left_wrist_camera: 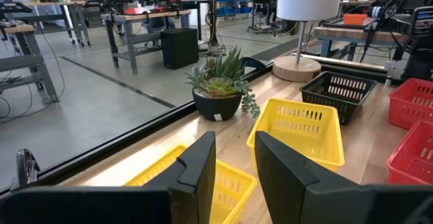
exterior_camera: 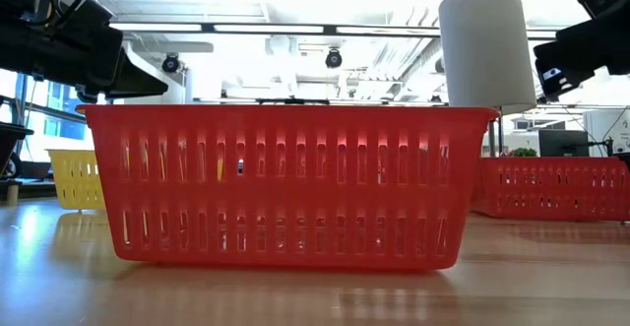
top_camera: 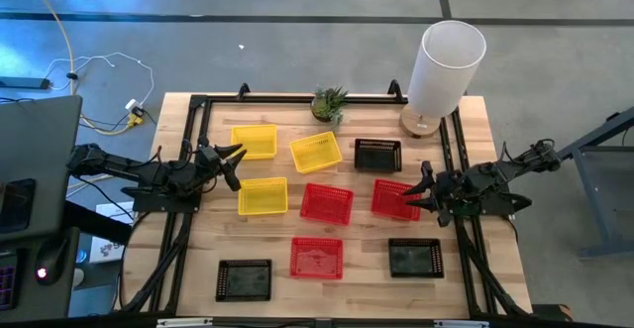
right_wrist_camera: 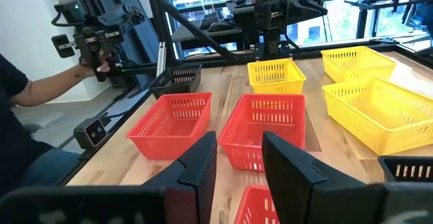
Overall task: Stack baskets by color
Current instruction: Stack the top black bin on top of the middle black bin
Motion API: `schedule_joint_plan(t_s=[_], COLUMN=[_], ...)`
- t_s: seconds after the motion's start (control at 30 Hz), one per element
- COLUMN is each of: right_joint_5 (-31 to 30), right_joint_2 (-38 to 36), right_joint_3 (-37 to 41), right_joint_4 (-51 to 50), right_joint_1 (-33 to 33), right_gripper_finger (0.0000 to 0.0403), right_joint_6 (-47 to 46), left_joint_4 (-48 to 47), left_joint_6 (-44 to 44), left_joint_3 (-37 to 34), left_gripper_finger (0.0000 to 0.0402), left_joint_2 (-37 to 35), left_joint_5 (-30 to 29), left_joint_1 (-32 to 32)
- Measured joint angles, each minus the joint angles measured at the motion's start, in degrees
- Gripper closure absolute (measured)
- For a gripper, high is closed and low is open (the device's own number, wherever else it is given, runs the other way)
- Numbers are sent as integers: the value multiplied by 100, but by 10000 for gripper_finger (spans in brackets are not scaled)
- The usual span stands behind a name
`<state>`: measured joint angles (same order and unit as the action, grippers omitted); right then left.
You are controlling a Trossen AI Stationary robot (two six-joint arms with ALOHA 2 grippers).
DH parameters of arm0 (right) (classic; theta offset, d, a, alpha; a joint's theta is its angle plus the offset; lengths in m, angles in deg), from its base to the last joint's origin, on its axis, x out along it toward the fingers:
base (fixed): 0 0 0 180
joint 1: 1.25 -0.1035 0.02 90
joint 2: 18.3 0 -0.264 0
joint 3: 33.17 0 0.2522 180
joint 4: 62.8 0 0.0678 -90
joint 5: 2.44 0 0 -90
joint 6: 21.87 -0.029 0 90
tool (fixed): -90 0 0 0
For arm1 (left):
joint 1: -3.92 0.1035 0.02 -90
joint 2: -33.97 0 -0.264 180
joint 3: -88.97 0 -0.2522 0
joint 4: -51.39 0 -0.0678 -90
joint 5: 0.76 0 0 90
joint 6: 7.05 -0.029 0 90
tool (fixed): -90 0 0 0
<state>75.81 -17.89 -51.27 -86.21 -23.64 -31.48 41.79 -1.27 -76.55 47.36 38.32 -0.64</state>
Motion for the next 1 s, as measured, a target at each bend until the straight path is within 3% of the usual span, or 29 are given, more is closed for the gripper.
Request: schedule_joint_plan(t_s=[0.13,0.43,0.57,0.87,1.0], right_joint_5=[-32,-887,-992,-992,-1496], right_joint_2=[2,2,2,2,2], right_joint_3=[0,2,2,2,2], right_joint_4=[8,360,853,2366,2904], right_joint_1=[0,2,2,1,0], right_gripper_finger=[295,295,295,295,295], right_joint_6=[-80,-24,-19,941,1405], left_joint_4=[0,0,0,0,1], left_joint_6=[0,3,5,6,4], left_joint_3=[1,0,0,0,0], left_gripper_finger=[310,310,310,310,310], left_joint_2=[0,2,0,2,0], left_joint_5=[0,0,0,3,5], left_joint_1=[-2,-1,0,0,-2])
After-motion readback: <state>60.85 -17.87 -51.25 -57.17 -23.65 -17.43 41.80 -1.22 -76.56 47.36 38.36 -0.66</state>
